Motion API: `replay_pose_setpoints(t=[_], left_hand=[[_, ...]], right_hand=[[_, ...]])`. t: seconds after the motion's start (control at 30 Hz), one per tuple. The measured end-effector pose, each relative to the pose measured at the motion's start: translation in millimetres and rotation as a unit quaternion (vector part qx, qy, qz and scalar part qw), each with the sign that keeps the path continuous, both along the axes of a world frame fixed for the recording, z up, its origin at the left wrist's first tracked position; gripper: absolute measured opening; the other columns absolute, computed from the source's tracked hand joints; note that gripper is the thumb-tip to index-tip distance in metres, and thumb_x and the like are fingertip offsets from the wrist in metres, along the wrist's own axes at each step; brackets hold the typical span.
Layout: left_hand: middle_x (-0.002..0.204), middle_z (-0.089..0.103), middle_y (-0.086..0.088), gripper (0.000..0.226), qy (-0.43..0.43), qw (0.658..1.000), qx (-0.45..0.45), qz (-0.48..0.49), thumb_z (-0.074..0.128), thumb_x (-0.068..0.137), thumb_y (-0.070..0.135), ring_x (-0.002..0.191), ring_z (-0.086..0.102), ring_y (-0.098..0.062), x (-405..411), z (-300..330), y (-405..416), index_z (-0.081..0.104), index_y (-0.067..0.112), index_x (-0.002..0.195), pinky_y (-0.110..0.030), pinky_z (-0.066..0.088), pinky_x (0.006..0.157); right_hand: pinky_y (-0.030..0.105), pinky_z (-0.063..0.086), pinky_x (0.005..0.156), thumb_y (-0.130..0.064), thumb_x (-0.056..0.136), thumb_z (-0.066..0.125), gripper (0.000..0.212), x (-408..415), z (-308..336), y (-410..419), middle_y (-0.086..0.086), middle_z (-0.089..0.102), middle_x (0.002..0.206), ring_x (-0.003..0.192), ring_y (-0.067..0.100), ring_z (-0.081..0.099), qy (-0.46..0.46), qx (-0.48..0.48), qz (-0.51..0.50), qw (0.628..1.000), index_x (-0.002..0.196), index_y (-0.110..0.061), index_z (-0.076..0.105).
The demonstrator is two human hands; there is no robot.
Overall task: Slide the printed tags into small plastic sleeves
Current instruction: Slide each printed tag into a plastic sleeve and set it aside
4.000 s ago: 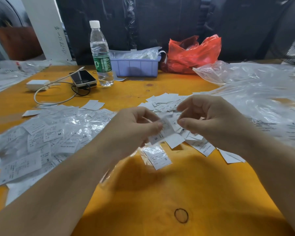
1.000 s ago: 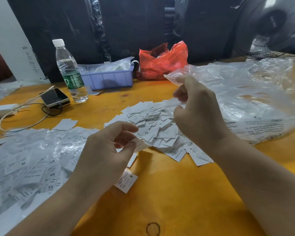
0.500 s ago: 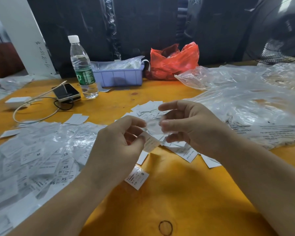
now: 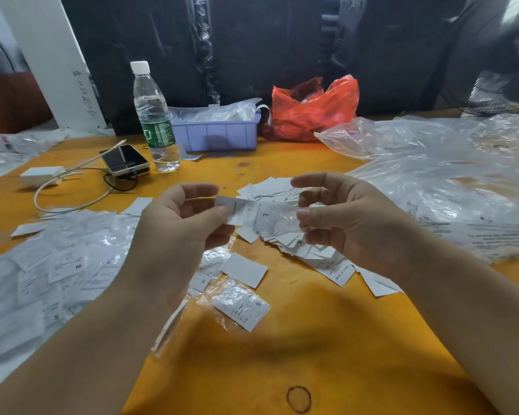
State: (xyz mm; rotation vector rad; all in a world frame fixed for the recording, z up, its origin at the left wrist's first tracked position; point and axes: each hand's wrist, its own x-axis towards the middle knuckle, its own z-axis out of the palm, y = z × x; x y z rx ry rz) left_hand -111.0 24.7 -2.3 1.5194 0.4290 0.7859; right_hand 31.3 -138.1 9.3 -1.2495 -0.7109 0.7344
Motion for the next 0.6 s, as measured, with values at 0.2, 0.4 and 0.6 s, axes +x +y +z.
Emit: replay_pose_setpoints(t=[0.2,0.4,0.6], left_hand=[[0.081,0.075,-0.001,0.019,-0.016,1.0,-0.025,-0.01,0.067,0.085,0.005,0.068,0.071,-0.016,-0.7,0.6,0.2,0.066,0.019,0.098,-0.02,0.054,0.058],[0.084,0.075,-0.003,0.015,-0.013,1.0,-0.004,-0.011,0.066,0.088,0.006,0.072,0.072,-0.018,-0.7,-1.0,0.3,0.066,0.02,0.095,-0.02,0.055,0.062],[0.083,0.075,-0.002,0.014,-0.013,1.0,0.008,0.011,0.065,0.089,0.008,0.075,0.072,-0.019,-0.2,-1.8,3.1,0.065,0.02,0.094,-0.021,0.056,0.064]], right_hand=[[0.025,0.05,0.051,-0.001,0.059,0.072,0.051,-1.0,0.8,-0.1,0.002,0.061,0.073,0.056,0.015,0.059,0.0,-0.002,0.007,1.0,0.108,-0.008,0.065],[0.025,0.052,0.055,0.001,0.057,0.071,0.053,-1.4,0.7,-0.6,0.002,0.061,0.075,0.058,0.016,0.059,0.009,0.001,0.014,1.0,0.109,-0.007,0.065],[0.026,0.053,0.056,0.004,0.055,0.072,0.056,-2.4,1.1,0.3,0.004,0.059,0.084,0.062,0.017,0.058,0.018,0.0,0.013,1.0,0.109,-0.008,0.066]])
